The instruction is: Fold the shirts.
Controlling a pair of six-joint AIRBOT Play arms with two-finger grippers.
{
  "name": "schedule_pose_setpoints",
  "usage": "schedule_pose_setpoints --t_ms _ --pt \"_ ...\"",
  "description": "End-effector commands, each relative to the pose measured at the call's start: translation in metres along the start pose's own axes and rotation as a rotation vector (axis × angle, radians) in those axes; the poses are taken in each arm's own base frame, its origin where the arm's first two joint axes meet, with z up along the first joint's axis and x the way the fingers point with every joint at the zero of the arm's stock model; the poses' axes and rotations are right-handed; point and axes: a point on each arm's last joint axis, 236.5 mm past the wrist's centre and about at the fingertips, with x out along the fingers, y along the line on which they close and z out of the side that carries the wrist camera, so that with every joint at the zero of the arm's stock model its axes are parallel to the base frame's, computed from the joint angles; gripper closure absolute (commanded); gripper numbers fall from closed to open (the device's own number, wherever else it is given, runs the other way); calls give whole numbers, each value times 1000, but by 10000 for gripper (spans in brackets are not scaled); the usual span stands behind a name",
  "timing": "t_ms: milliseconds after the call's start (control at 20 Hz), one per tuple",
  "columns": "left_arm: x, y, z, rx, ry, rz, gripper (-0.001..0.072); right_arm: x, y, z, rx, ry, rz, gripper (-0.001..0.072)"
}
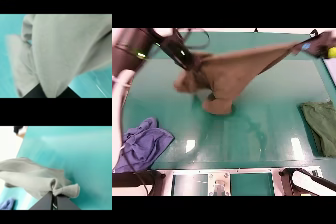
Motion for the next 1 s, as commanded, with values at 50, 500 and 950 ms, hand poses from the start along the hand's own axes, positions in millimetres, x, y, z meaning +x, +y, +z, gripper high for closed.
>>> schedule_pose_setpoints --t_ms 50,500,950 --pt "-83 21 16 18 -181 75 677 -48 48 13 -122 -99 -21 696" --pt "31 -7 37 163 -175 -1 676 50 -26 -91 101 117 -41 696" --pt "248 -53 -3 150 44 -136 287 136 -160 -226 404 319 -204 696"
